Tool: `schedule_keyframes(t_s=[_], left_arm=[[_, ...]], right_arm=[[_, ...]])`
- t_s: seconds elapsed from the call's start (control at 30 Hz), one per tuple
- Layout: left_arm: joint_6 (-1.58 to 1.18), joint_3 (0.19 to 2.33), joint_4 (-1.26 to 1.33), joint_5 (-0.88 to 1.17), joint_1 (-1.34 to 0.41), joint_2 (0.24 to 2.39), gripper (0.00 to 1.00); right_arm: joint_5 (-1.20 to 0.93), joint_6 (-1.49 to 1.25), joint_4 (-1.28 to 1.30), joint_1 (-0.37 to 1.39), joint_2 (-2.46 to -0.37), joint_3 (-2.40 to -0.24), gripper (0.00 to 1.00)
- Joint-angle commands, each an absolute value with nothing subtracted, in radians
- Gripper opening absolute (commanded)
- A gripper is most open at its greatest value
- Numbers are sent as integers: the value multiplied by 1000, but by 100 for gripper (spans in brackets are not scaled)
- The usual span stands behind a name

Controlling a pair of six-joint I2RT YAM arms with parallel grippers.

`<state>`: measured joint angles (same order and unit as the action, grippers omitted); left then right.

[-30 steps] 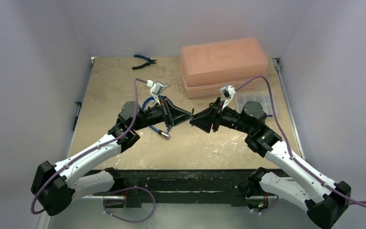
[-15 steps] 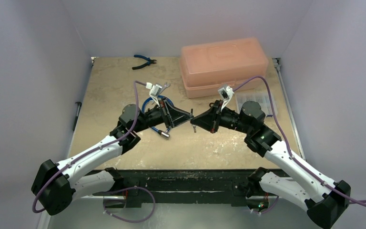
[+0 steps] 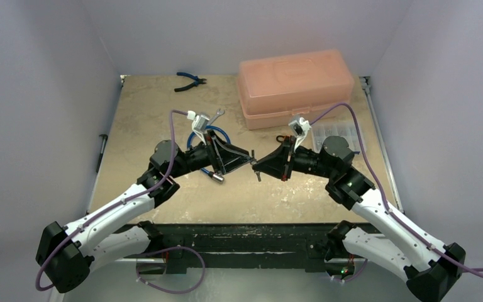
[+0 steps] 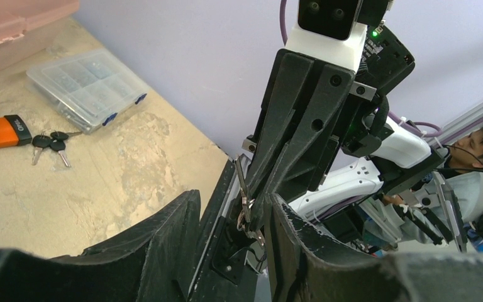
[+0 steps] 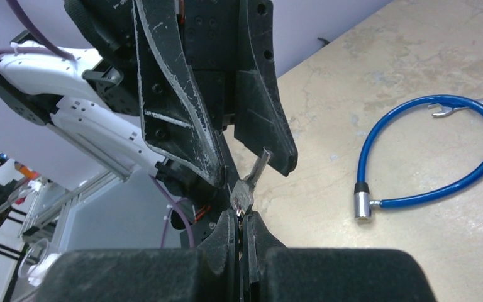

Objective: Unlock with the key

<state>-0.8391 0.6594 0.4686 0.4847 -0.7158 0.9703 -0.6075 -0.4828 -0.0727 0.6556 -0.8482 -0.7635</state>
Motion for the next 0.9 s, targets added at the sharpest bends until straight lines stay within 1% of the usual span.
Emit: schedule_keyframes(t_s=[0.0, 0.3, 0.47, 0.57, 0.7, 0.73, 0.77, 0.83, 0.87], left_arm=[[-790, 727, 466, 525, -719, 973, 44], [-781, 760, 447, 567, -719, 1004, 33], [-766, 779, 412, 586, -720, 1020, 17], [-769, 778, 413, 593, -720, 1026, 1], [-811, 759, 460, 575, -719, 1029, 0], [-825, 751, 476, 564, -720, 1026, 0], [-835, 744, 484, 547, -720, 1023, 0], [-855, 724, 515, 500, -721, 1007, 0], [-867, 708, 535, 472, -720, 997, 0]], right_arm=[[-687, -453, -68, 656, -841, -763, 0], [-706, -439, -50, 659, -849, -772, 0], [-706, -439, -54, 661, -851, -772, 0], [-704, -439, -56, 662, -851, -773, 0], [-679, -447, -65, 661, -848, -768, 0], [-666, -453, -66, 663, -846, -765, 1], [-645, -459, -66, 662, -844, -763, 5], [-589, -482, -67, 662, -837, -758, 14], [-564, -497, -71, 662, -834, -756, 20]])
